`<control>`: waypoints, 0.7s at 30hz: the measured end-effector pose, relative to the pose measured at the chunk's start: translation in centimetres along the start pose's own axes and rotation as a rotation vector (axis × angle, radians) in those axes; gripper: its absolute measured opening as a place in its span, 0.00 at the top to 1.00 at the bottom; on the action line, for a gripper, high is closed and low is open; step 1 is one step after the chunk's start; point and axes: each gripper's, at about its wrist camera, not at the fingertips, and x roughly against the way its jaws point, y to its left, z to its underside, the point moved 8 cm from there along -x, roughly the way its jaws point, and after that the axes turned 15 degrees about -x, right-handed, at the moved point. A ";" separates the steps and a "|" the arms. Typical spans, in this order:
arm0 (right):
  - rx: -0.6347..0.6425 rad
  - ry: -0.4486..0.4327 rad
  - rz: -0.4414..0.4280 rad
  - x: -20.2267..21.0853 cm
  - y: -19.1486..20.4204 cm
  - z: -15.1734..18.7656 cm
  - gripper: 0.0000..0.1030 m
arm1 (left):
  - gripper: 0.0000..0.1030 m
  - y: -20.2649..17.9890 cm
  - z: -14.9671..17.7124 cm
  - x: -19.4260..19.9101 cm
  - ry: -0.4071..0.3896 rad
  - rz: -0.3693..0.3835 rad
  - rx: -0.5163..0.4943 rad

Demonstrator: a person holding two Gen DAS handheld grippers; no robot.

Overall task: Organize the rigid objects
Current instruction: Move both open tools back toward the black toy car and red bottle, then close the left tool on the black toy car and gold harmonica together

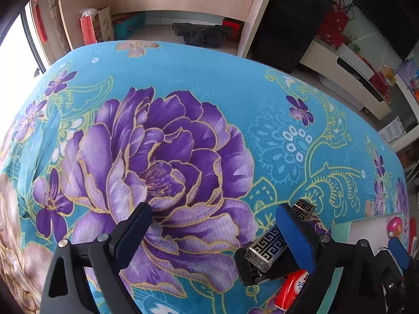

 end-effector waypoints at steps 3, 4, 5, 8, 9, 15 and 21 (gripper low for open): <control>0.005 0.006 -0.005 0.0 0.2 0.2 0.11 | 0.06 -0.1 1.6 0.2 0.022 -0.039 -0.031; 0.005 0.007 -0.007 0.0 0.2 0.2 0.11 | 0.06 0.0 2.1 0.3 0.027 -0.059 -0.043; 0.004 0.008 -0.007 0.0 0.2 0.2 0.11 | 0.06 0.1 2.7 0.4 0.030 -0.076 -0.054; -0.003 0.010 -0.006 0.0 0.0 0.2 0.11 | 0.06 0.6 3.7 1.4 0.018 -0.086 -0.076; -0.006 0.011 -0.005 0.1 -0.1 0.1 0.11 | 0.06 0.7 3.9 2.0 0.003 -0.087 -0.088; -0.014 0.010 -0.005 0.3 -0.3 0.1 0.11 | 0.06 -3.1 4.3 4.8 -0.080 0.053 -0.272; -0.021 0.009 0.002 0.4 -0.6 0.0 0.11 | 0.06 -6.5 4.7 3.5 -0.076 0.093 -0.400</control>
